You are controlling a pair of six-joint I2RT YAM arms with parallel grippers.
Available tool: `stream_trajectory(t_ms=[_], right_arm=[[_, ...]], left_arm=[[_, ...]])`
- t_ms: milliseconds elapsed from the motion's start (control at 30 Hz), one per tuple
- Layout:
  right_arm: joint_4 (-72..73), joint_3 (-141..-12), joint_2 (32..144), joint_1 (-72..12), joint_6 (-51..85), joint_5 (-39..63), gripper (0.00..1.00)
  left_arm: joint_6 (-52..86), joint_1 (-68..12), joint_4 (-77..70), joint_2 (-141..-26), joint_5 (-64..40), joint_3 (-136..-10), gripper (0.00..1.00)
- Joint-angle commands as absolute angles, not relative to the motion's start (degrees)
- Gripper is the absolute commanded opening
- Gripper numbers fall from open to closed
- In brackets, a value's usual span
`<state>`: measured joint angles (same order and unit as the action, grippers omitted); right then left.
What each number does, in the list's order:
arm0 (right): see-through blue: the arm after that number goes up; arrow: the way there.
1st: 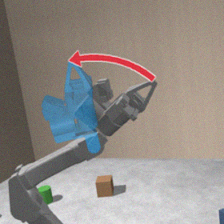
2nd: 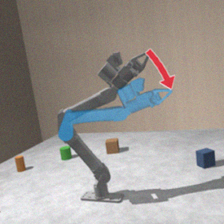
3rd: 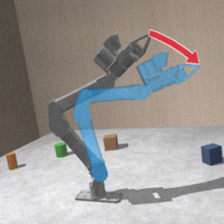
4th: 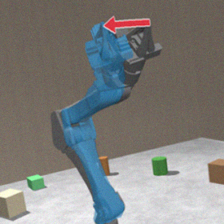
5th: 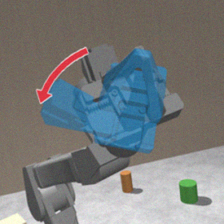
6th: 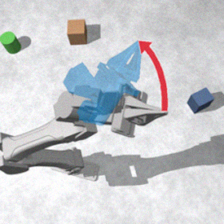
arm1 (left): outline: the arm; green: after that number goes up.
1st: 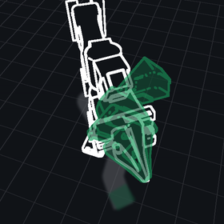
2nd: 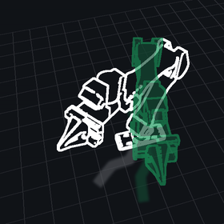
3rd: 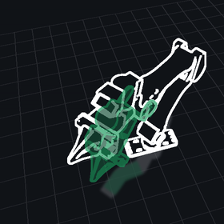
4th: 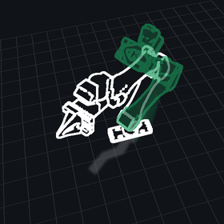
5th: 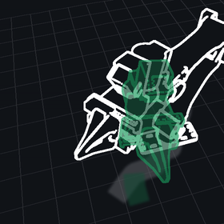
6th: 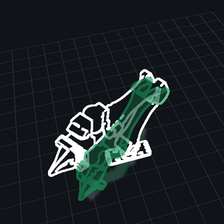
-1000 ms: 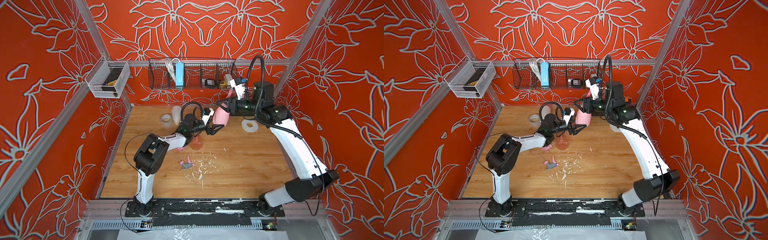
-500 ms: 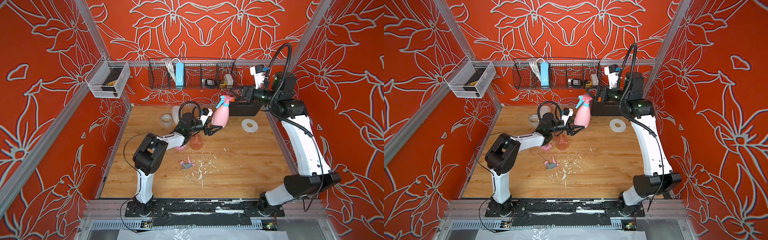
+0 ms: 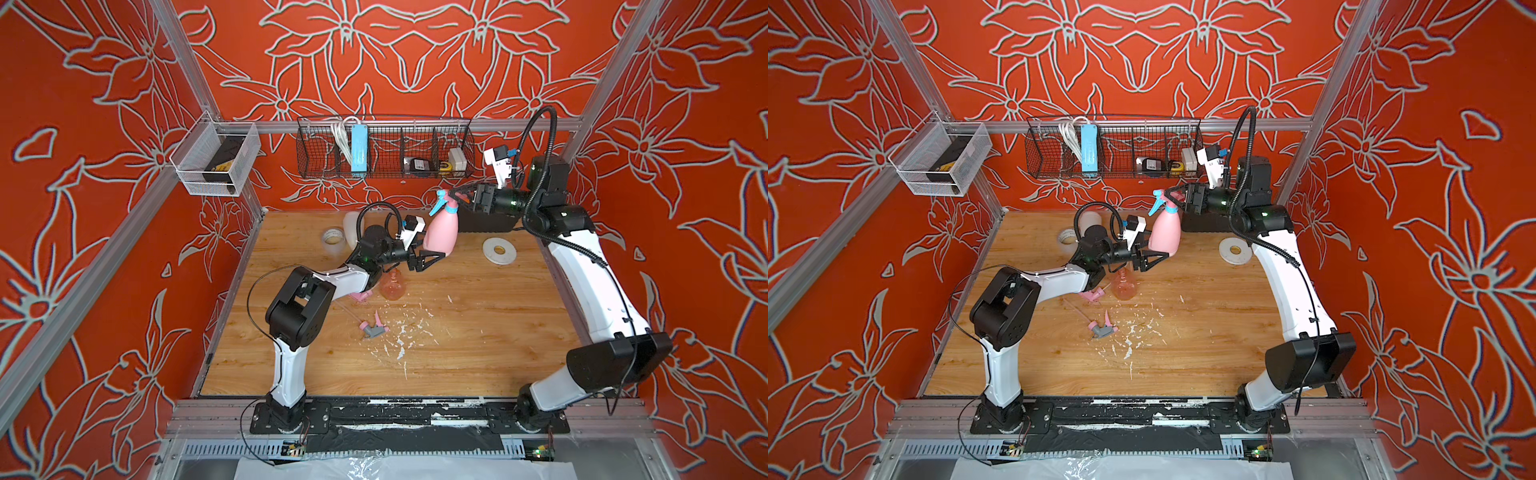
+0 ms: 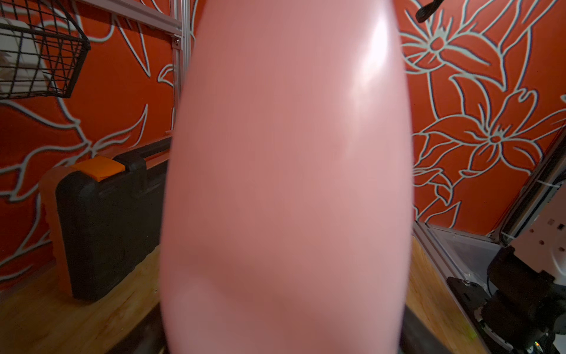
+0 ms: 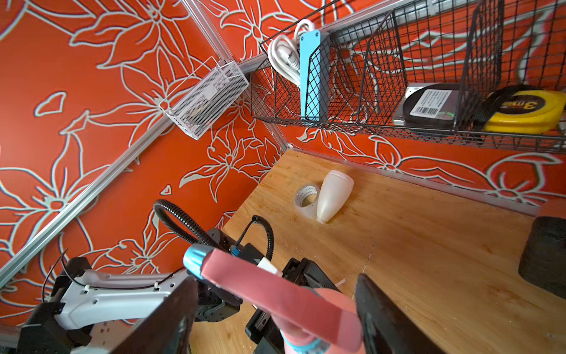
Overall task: Attach spray nozzles to spray bottles
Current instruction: Screw the spray nozzle on the spray bottle.
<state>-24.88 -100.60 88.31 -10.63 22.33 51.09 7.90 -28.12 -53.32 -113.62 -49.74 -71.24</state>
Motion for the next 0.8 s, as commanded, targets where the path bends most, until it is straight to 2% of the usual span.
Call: stream_trajectory(t_ms=[0, 433, 767], right_arm=[[-22.13, -99.24, 86.01, -11.1, 22.66, 53.09, 0.77], [-24.58, -96.42, 82.4, -15.53, 20.86, 47.89, 0.72], [-27.54, -97.91, 83.34, -22.23, 18.46, 37.56, 0.68]], left_arm=[[8.7, -27.93, -55.66, -112.4, -50.7, -72.16, 0.38], [7.47, -27.94, -54.2, -112.26, -48.96, -72.33, 0.37], [7.16, -27.98, -53.61, -111.86, -47.82, -71.85, 0.37]])
